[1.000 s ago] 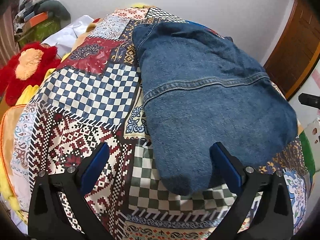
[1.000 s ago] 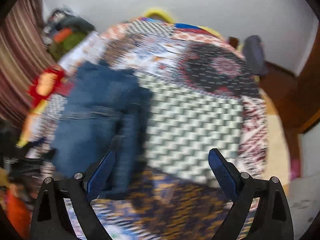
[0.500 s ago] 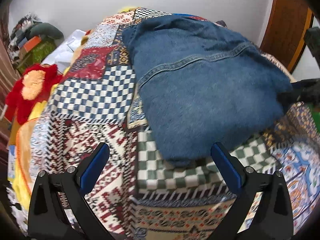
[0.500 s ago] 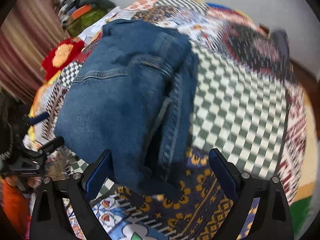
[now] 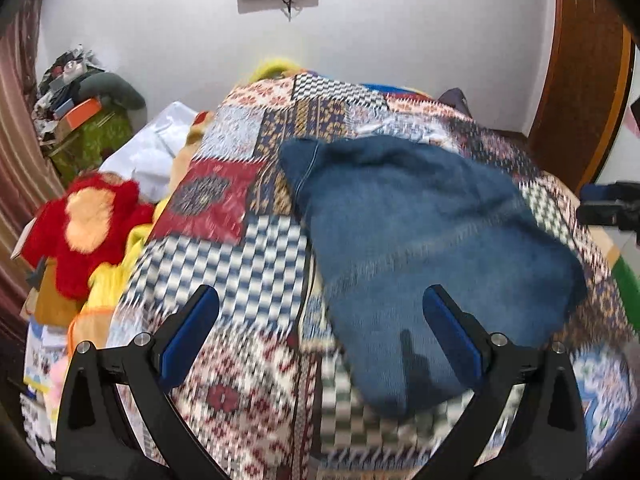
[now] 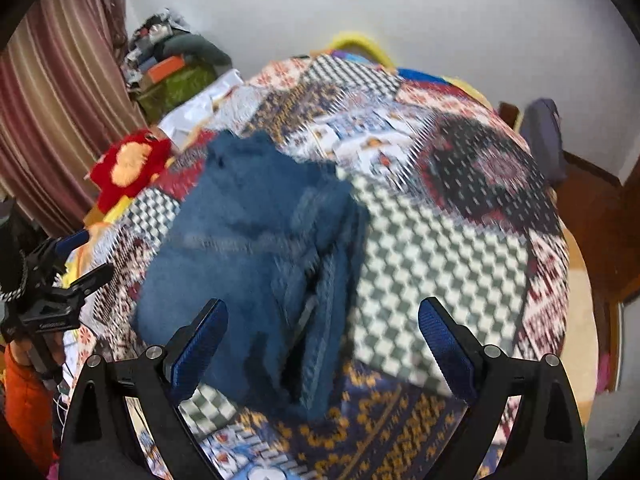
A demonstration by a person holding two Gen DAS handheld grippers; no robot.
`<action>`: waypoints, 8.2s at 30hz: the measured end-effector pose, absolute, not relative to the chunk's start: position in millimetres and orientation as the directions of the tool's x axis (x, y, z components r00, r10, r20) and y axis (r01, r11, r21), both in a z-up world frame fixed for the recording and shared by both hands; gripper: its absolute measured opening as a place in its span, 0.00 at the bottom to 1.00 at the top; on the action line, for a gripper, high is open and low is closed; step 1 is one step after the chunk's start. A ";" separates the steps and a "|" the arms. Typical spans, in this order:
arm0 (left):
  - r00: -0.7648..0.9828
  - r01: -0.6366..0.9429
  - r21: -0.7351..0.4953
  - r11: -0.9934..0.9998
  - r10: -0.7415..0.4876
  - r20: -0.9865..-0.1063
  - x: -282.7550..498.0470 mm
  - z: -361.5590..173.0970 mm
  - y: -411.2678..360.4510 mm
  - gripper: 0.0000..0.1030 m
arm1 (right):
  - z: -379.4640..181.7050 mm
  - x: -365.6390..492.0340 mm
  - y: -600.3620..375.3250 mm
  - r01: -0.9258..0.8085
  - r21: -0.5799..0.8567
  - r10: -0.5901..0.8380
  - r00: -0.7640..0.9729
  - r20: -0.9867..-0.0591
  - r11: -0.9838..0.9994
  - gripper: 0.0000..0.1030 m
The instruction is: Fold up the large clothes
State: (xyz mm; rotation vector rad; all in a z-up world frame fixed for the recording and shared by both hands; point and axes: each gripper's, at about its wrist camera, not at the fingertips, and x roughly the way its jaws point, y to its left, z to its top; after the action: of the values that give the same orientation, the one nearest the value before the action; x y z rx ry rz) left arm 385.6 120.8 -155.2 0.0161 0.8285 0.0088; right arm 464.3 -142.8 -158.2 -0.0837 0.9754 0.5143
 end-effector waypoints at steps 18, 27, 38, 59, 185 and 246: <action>0.535 -0.054 -0.126 0.991 -0.078 -0.841 579.4 -215.6 119.4 1.00 | -225.4 581.8 -83.4 -0.504 0.177 0.373 0.321 -0.870 0.845 0.93; 0.619 -0.095 -0.159 0.983 -0.067 -0.782 554.7 -183.2 134.2 1.00 | -207.4 589.2 -105.3 -0.412 0.222 0.395 0.401 -0.826 0.884 0.93; 0.622 -0.016 -0.217 0.976 -0.160 -0.766 495.2 -159.6 134.2 1.00 | -180.5 539.6 -120.7 -0.439 0.258 0.444 0.400 -0.802 0.861 0.94; 0.364 -0.015 -0.478 0.878 -0.440 -0.821 479.7 -260.5 140.2 1.00 | -279.2 568.3 -124.2 -0.329 0.558 0.605 0.053 -0.795 0.762 0.96; 0.935 -0.172 -0.140 0.975 0.117 -0.334 113.0 5.4 177.6 0.85 | -11.6 227.9 -29.6 -0.708 0.135 0.679 0.579 -0.451 0.693 0.70; 0.948 -0.231 -0.100 0.968 0.201 -0.248 55.6 9.7 135.3 1.00 | 11.3 132.1 -49.5 -0.584 0.068 0.576 0.763 -0.292 0.809 1.00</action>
State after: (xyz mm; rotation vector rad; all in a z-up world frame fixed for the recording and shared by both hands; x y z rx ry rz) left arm 55.6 135.3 9.7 -0.1287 0.2383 0.2208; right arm 132.1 -49.5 11.3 -0.0274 0.3084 0.6311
